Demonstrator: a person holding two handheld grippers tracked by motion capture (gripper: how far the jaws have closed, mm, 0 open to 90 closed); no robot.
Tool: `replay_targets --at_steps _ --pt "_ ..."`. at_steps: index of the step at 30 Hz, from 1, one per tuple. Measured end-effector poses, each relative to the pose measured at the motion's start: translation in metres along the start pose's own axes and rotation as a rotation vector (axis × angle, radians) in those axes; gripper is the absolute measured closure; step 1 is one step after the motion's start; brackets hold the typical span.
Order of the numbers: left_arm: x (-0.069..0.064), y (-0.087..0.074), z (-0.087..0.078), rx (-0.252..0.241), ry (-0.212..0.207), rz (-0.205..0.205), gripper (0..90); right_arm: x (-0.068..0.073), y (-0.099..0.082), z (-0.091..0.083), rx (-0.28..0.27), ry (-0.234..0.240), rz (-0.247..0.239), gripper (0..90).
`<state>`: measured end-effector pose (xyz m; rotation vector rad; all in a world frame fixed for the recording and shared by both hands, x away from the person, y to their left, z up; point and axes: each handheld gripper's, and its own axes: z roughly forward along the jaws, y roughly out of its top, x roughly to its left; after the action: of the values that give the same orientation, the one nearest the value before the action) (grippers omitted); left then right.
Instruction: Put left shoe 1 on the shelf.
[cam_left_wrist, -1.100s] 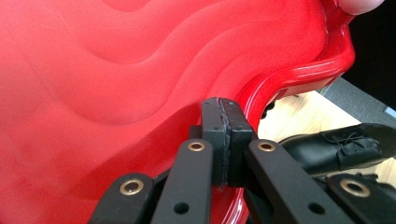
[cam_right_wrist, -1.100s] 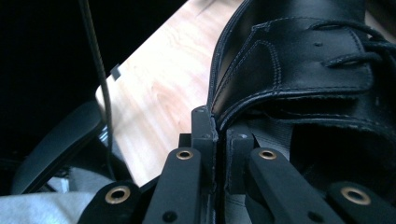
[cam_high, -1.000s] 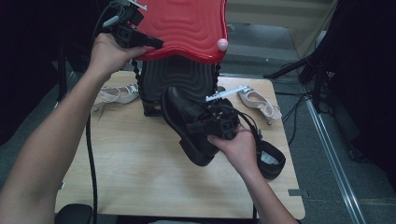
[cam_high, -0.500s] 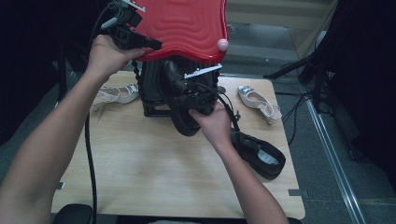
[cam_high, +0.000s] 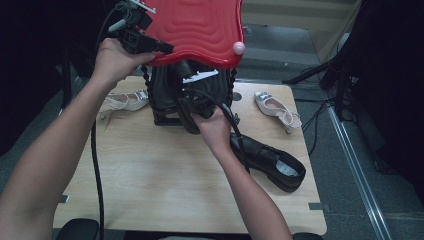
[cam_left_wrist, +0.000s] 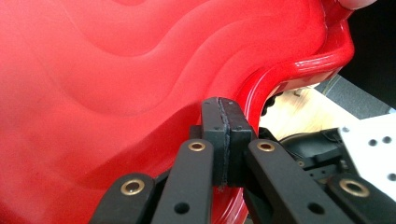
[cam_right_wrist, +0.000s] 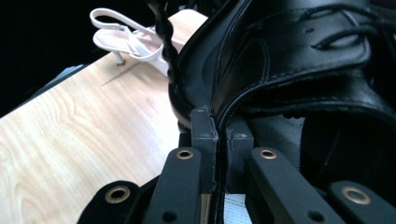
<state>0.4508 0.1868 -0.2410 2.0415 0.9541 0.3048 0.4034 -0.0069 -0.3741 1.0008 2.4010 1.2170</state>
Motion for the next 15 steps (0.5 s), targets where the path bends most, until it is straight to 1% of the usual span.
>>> replay_targets --at_steps 1,3,9,10,12,13,14,15 --pt "0.000 0.000 0.000 0.001 0.000 -0.001 90.0 -0.002 0.000 0.003 -0.004 0.002 -0.007 87.1" --pt "0.000 0.000 0.000 0.002 0.002 0.000 90.0 -0.003 -0.001 0.007 -0.008 0.004 0.007 87.1" --pt "-0.001 0.000 0.000 0.000 0.004 -0.001 90.0 -0.005 0.007 0.018 -0.050 0.010 0.036 87.0" --pt "-0.001 0.000 0.000 -0.003 0.006 -0.005 90.0 -0.005 0.009 0.022 -0.047 0.007 0.040 86.9" --pt "-0.001 -0.001 0.000 -0.005 0.013 -0.001 90.0 -0.004 0.009 0.030 -0.035 0.001 0.043 86.5" --pt "-0.001 -0.001 0.000 -0.006 0.014 0.003 90.0 -0.004 0.009 0.033 -0.032 0.010 0.052 85.8" --pt "-0.001 -0.001 0.000 -0.007 0.016 0.005 90.0 -0.003 0.009 0.036 -0.029 0.012 0.049 84.8" --pt "-0.002 -0.001 0.000 -0.009 0.016 0.006 90.0 -0.001 0.009 0.037 -0.023 0.002 0.044 83.9"
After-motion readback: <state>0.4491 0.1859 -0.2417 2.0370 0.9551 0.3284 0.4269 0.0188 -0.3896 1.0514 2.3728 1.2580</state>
